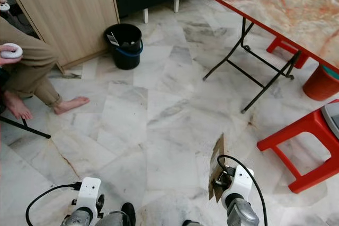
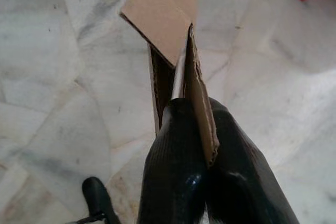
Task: Picking trash to rubbish bin
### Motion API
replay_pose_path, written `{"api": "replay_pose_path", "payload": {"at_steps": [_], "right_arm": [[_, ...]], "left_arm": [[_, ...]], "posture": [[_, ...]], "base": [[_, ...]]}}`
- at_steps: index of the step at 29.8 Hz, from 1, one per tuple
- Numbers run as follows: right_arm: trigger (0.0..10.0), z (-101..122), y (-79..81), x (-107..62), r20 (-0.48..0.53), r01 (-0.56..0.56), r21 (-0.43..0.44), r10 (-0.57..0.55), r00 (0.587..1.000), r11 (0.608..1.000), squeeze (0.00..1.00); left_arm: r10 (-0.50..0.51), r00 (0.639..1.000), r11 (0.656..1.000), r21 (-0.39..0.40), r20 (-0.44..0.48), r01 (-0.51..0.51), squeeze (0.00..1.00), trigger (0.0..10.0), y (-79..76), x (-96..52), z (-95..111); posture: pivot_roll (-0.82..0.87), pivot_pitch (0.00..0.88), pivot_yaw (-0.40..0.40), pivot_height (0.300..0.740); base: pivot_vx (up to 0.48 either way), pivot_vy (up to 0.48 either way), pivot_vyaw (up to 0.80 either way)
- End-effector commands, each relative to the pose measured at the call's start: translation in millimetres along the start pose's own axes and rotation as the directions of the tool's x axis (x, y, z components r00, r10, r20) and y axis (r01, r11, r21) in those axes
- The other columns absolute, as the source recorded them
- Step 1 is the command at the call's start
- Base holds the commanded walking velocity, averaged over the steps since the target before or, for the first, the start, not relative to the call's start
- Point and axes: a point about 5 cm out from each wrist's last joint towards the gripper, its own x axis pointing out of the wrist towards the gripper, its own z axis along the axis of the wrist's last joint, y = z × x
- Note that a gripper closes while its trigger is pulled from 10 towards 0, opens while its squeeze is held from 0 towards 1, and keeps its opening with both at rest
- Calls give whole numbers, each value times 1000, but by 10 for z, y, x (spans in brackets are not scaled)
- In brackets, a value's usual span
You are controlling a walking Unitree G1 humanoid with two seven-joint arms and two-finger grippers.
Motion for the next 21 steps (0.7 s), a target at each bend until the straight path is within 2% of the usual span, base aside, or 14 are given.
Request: {"api": "replay_pose_path", "payload": {"at_steps": [1,2,21], "right_arm": [[10000,-23,-76,-18,-17,28,-11,-28,999,1000,0],[10000,-21,-72,-16,-19,25,-9,-25,1000,1000,0],[10000,93,43,45,-11,-9,0,9,1000,1000,0]], "left_arm": [[12,999,1000,-23,-42,-13,0,10000,-7,-35,-112],[13,999,1000,-24,-42,-14,0,10000,-8,-35,-113],[31,998,999,-42,-47,-33,0,10000,23,-49,-148]], "posture": [[-26,204,-84,740],[-23,205,-89,740],[2,206,-104,740]], "base": [[334,0,712],[334,0,738],[337,0,0]]}}
